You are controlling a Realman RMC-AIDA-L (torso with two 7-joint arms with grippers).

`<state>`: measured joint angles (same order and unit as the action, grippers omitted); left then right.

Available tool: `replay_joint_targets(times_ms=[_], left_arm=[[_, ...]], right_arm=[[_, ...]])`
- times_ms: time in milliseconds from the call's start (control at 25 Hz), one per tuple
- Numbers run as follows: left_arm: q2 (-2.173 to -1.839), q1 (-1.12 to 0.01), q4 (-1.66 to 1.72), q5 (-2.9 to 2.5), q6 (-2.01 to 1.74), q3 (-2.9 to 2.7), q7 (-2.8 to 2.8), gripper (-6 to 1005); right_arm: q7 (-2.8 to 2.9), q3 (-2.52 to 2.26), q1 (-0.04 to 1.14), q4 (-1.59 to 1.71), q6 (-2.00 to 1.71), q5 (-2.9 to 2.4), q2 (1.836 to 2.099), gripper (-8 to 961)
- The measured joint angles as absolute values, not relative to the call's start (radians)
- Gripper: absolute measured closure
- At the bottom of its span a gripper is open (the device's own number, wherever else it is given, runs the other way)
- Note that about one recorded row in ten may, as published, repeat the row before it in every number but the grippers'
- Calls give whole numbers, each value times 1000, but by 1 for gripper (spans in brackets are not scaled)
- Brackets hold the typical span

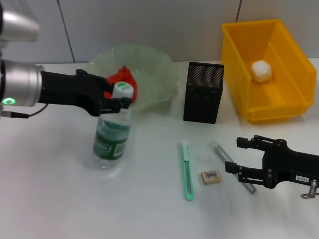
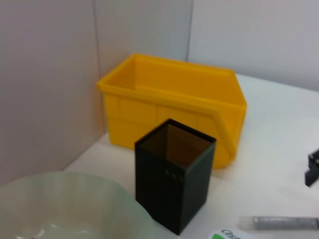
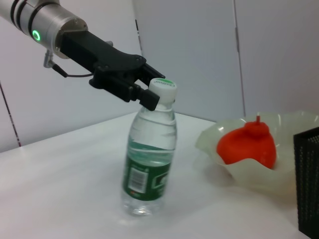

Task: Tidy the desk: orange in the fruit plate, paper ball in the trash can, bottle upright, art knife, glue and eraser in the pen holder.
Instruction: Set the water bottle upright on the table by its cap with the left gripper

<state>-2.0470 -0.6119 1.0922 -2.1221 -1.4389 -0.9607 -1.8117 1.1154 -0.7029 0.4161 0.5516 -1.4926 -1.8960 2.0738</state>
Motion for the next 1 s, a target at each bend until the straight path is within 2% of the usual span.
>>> replay_joint_targets(times_ms=[280, 720, 1000], left_arm=[[-2032, -580, 1084, -2059, -1463, -894, -1786, 542], [-2032, -532, 1082, -2007, -1453, -858, -1751, 537], [-2046, -514, 1066, -2005, -1422, -780, -1709, 534]], right_arm=[[1113, -703, 422, 549, -1496, -1896, 2074, 178], [1113, -709, 433, 544, -1502, -1896, 2075, 178], [1112, -712, 436, 544, -1505, -1896, 2077, 178]])
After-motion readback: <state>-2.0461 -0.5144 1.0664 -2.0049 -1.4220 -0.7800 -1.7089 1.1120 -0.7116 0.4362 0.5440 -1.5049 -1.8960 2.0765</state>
